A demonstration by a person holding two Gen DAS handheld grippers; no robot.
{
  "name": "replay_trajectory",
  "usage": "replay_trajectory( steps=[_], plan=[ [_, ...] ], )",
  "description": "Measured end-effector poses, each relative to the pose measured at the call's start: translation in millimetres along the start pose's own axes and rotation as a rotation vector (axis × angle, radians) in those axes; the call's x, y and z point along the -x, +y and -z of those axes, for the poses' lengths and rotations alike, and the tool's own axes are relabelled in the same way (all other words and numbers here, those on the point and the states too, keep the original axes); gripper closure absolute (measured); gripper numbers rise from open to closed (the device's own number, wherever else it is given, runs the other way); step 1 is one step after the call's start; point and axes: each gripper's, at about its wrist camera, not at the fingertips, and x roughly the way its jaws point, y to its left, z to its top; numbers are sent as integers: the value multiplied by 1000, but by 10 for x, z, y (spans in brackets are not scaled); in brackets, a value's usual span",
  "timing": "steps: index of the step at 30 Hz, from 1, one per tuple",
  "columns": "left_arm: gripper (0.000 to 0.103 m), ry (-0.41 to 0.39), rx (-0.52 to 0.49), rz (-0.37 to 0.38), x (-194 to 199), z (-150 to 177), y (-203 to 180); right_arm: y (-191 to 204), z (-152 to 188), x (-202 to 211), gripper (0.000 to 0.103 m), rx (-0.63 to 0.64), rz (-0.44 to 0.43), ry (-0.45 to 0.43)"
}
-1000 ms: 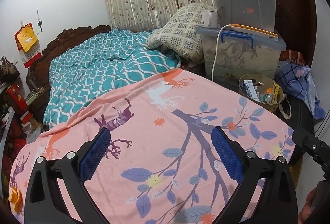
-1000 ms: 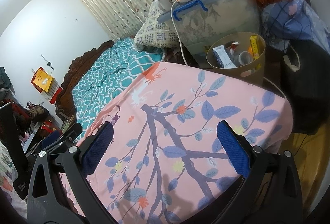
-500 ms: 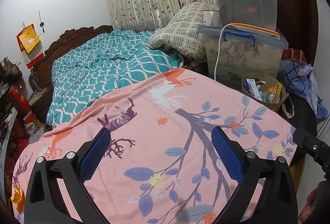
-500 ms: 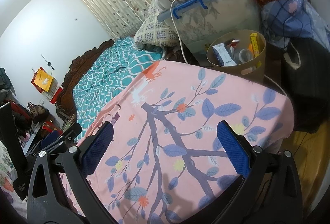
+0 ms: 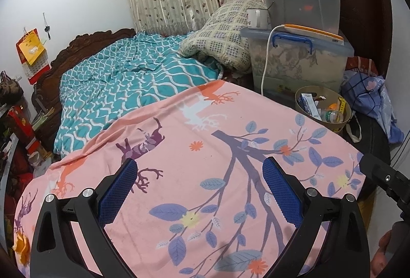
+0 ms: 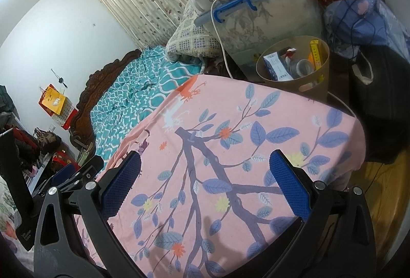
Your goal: Collect trash
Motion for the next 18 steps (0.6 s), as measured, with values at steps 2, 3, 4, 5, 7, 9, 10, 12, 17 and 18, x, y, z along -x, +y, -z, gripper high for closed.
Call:
replay_trajectory(
  steps=[2, 3, 4, 5, 7, 9, 10, 12, 17, 18],
  plan=[
    [9, 1, 4, 1, -6, 4, 7, -4, -11, 4, 4, -1, 0, -1],
    [9, 1, 4, 1, -7, 7, 9, -5, -15, 4, 4, -1, 0, -1],
    [9, 1, 4, 0, -7, 6, 10, -6, -17, 4, 4, 0, 0, -1],
    [9, 1, 4, 0, -7, 7, 11, 1, 0, 0, 4, -1, 0, 0],
    [9, 0, 4, -2, -9, 9, 15, -5, -18, 5, 4, 0, 0, -1],
    [9, 2, 4, -2, -13, 10, 19, -3, -3, 2, 4, -1, 0, 0],
    [9, 3, 5, -1, -18, 12, 23, -12, 9, -2, 4, -1, 0, 1],
    [9, 5, 7, -2, -24, 15, 32, -12, 10, -2, 4, -1, 0, 1],
    [9, 9, 4, -2, -28, 22, 26, -11, 11, -3, 4, -1, 0, 2],
    [9, 8, 1, -2, -28, 23, 20, -12, 7, -2, 4, -1, 0, 2]
  ],
)
